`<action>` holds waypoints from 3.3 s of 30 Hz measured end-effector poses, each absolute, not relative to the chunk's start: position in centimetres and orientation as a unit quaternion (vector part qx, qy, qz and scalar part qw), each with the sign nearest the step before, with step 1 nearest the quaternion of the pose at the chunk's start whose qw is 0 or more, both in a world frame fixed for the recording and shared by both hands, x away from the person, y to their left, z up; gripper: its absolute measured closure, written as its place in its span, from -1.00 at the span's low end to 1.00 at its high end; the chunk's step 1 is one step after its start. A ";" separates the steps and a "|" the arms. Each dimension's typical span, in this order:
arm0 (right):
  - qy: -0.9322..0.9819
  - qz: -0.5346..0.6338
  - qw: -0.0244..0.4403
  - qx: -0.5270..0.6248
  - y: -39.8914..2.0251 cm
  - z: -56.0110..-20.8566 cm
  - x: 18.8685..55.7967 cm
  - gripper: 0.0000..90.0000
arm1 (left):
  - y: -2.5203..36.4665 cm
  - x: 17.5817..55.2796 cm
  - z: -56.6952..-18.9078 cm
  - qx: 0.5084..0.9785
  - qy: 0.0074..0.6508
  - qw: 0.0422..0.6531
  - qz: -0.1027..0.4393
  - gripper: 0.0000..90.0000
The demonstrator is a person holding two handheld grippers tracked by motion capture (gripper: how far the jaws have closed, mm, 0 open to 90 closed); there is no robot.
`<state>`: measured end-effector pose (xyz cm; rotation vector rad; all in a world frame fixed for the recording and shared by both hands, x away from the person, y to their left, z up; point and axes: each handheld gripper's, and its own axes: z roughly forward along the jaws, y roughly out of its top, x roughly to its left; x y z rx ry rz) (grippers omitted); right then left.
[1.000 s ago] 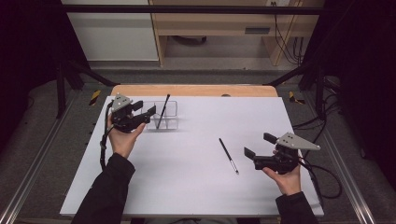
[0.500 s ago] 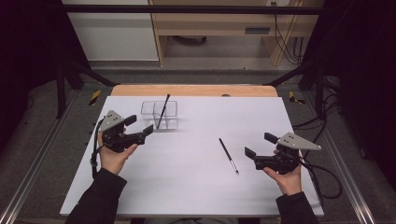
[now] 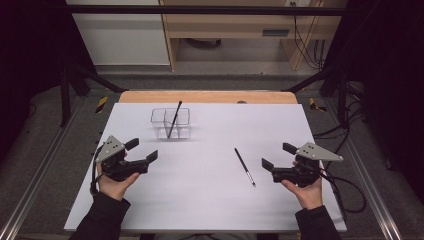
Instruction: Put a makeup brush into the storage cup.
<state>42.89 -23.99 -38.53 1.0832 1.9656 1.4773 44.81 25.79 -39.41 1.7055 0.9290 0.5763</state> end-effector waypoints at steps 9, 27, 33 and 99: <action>0.714 0.533 0.225 0.395 -23.7 -38.8 42.8 -0.87 | 27.2 44.0 -40.1 0.704 0.402 0.535 0.239 -0.72; 0.731 0.519 0.217 0.386 -22.7 -39.4 43.2 -0.85 | 27.3 43.5 -41.5 0.722 0.399 0.512 0.240 -0.77; 0.739 0.509 0.215 0.385 -21.8 -39.6 43.7 -0.84 | 27.1 43.7 -41.6 0.726 0.395 0.511 0.237 -0.77; 0.842 0.317 0.154 0.409 -16.3 -47.3 50.4 0.46 | 26.6 44.3 -42.4 0.748 0.389 0.484 0.234 -0.75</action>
